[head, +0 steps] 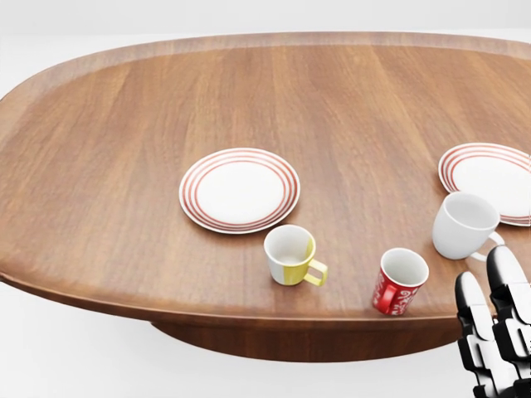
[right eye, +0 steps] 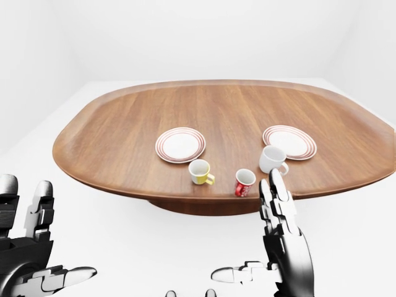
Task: Put the red mug on the left plate.
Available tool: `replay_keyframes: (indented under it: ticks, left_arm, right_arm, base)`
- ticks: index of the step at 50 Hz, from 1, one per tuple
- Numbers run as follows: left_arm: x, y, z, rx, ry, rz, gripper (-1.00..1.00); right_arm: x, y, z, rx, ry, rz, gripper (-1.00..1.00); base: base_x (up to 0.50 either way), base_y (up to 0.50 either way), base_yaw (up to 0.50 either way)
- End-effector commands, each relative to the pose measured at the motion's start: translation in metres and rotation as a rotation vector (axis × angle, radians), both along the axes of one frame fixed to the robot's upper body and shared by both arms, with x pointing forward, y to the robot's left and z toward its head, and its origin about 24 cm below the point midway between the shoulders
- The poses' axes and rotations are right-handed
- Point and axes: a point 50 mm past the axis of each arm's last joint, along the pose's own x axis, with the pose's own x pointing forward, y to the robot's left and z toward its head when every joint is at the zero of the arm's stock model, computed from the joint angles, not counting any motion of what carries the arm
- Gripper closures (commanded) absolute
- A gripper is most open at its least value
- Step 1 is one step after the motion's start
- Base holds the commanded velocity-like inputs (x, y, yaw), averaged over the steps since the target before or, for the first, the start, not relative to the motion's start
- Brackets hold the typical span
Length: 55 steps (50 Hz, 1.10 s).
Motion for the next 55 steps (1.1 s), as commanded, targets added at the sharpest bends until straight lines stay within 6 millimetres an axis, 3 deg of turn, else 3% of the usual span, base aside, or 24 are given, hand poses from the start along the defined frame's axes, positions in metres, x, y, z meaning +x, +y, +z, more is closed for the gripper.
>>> replay_keyframes:
  ticks: [1, 28, 40, 55]
  left_arm:
    - [-0.0003, -0.0004, 0.0000, 0.000, 0.001, -0.004, -1.00]
    - [0.0005, -0.0002, -0.0002, -0.002, -0.001, -0.008, -1.00]
    - [0.0009, 0.0009, 0.0005, -0.003, -0.009, -0.001, -1.00]
    - [0.0011, 0.0000, -0.0001, -0.005, -0.005, -0.007, -1.00]
  right_arm:
    - [-0.0007, 0.0016, -0.0035, 0.004, 0.021, 0.011, -1.00]
    - [-0.0020, 0.0033, -0.0083, 0.035, 0.044, 0.034, -1.00]
    - [-0.0047, 0.0056, -0.0068, 0.053, 0.044, 0.060, -1.00]
    - [-0.0028, 0.0102, -0.0091, 0.055, 0.054, 0.104, -1.00]
  base:
    - [0.08, 0.50, 0.00]
    - [0.08, 0.50, 0.00]
    - [0.03, 0.03, 0.00]
    - [0.50, 0.00, 0.00]
